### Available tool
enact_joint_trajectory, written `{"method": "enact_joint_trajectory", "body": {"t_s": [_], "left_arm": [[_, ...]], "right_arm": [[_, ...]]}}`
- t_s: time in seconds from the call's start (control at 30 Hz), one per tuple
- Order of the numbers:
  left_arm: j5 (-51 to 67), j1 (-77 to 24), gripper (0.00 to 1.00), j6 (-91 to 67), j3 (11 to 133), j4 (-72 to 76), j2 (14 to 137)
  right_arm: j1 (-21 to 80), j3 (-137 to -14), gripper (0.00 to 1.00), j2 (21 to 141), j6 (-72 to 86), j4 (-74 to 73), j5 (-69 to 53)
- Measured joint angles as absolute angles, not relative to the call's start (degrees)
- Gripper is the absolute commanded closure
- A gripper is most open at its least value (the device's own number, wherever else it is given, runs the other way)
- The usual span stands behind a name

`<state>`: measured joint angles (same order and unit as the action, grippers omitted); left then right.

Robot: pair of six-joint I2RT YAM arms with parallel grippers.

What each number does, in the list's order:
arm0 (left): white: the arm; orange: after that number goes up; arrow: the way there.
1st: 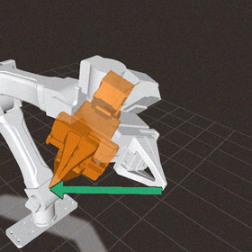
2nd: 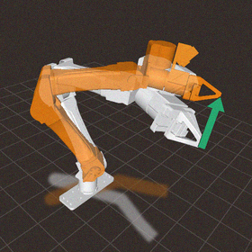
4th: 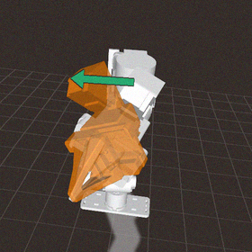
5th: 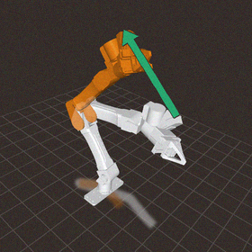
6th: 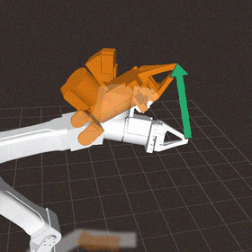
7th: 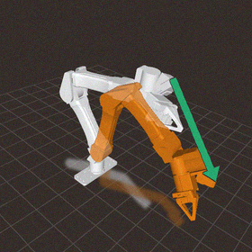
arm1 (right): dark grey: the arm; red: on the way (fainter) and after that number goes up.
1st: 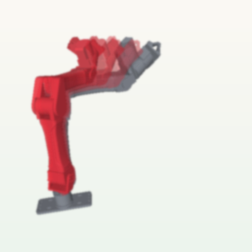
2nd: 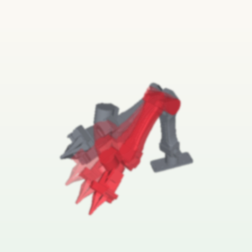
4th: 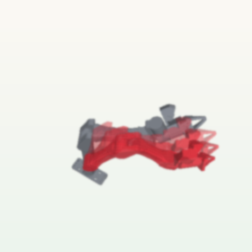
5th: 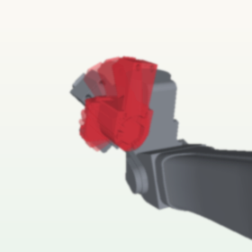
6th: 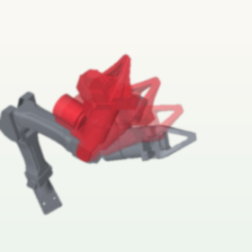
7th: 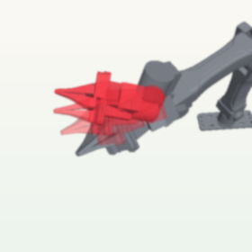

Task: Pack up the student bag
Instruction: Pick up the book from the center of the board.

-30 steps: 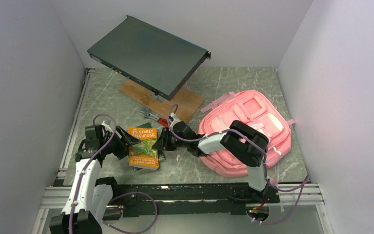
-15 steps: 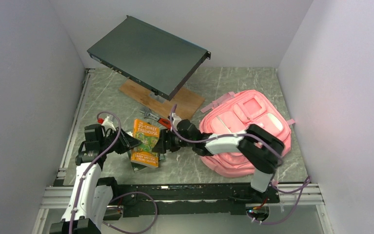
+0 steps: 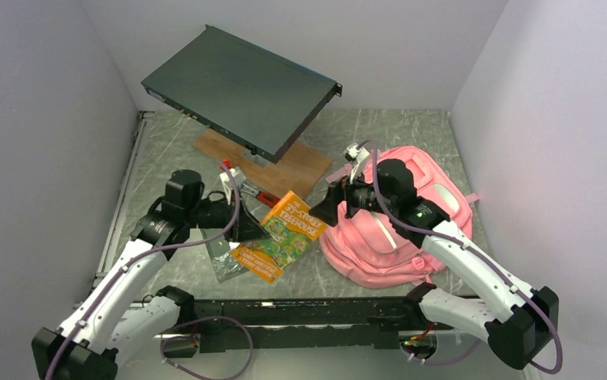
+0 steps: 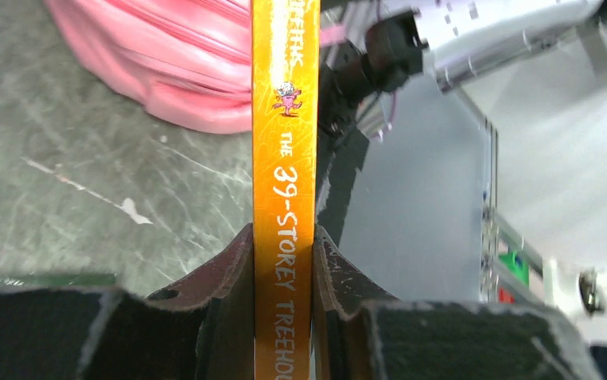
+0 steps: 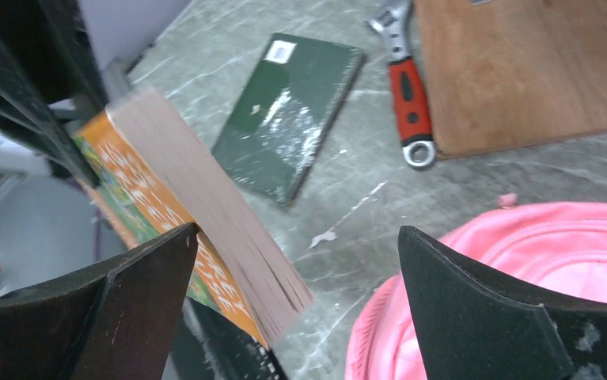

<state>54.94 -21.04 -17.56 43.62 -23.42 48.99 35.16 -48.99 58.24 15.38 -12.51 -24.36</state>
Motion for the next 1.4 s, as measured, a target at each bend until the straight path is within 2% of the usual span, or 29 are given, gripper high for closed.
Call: {"method": "enact_joint_trajectory", "body": {"t_s": [0.2, 0.33, 0.5, 0.53, 0.73, 0.77, 0.8, 0.87, 0.93, 0.97, 1.03, 1.07, 1.1, 1.2, 1.4], "left_arm": [[54.17, -32.49, 1.00, -9.69, 50.15, -29.58, 55.72], [54.22, -35.88, 1.00, -7.49, 50.96, -31.27, 58.65], [54.04, -36.10, 1.00, -6.31, 52.93, -32.45, 59.59], [54.04, -36.10, 1.00, -6.00, 53.52, -32.45, 59.48], [55.29, -36.10, 1.00, -6.11, 54.50, -31.55, 58.33], [55.11, -36.10, 0.99, -6.81, 54.50, -31.33, 58.11], [55.20, -36.05, 0.90, -7.44, 54.50, -31.42, 57.98], [54.22, -35.92, 0.63, -8.29, 54.50, -31.46, 57.32], [52.29, -35.99, 0.43, -9.04, 54.52, -31.53, 56.29], [50.83, -35.92, 0.35, -9.37, 54.52, -31.38, 55.53], [47.51, -35.07, 0.26, -11.29, 54.50, -30.48, 53.19], [45.76, -34.20, 0.16, -12.97, 54.15, -29.58, 51.29], [44.18, -33.23, 0.11, -14.48, 53.58, -28.60, 49.21], [39.42, -30.37, 0.01, -18.96, 51.29, -26.24, 42.59], [37.12, -26.28, 0.03, -27.94, 48.12, -22.15, 34.37]], "right_arm": [[32.49, -52.38, 0.00, 59.13, 16.91, -14.44, -43.92], [32.56, -51.05, 0.01, 59.64, 21.21, -10.37, -54.37], [33.17, -46.30, 0.08, 59.22, 25.67, -5.74, -60.69], [33.43, -44.86, 0.12, 59.00, 26.52, -4.71, -61.30], [35.29, -37.71, 0.94, 58.02, 32.23, 2.44, -62.81], [35.38, -37.36, 1.00, 58.02, 32.88, 3.46, -63.16], [35.42, -37.32, 1.00, 58.00, 33.65, 4.32, -63.57], [35.51, -37.32, 1.00, 57.93, 34.00, 5.23, -63.59], [35.53, -37.32, 1.00, 57.80, 34.20, 5.67, -63.26], [35.55, -37.32, 1.00, 57.54, 34.70, 5.80, -62.70], [35.48, -37.30, 1.00, 56.86, 36.18, 6.81, -61.65], [35.29, -37.30, 1.00, 56.42, 37.71, 8.45, -61.21], [35.11, -37.30, 1.00, 56.10, 38.98, 10.02, -60.97], [34.44, -37.30, 1.00, 55.31, 43.46, 16.58, -60.45], [33.23, -37.52, 1.00, 56.25, 51.90, 26.87, -59.96]]}}
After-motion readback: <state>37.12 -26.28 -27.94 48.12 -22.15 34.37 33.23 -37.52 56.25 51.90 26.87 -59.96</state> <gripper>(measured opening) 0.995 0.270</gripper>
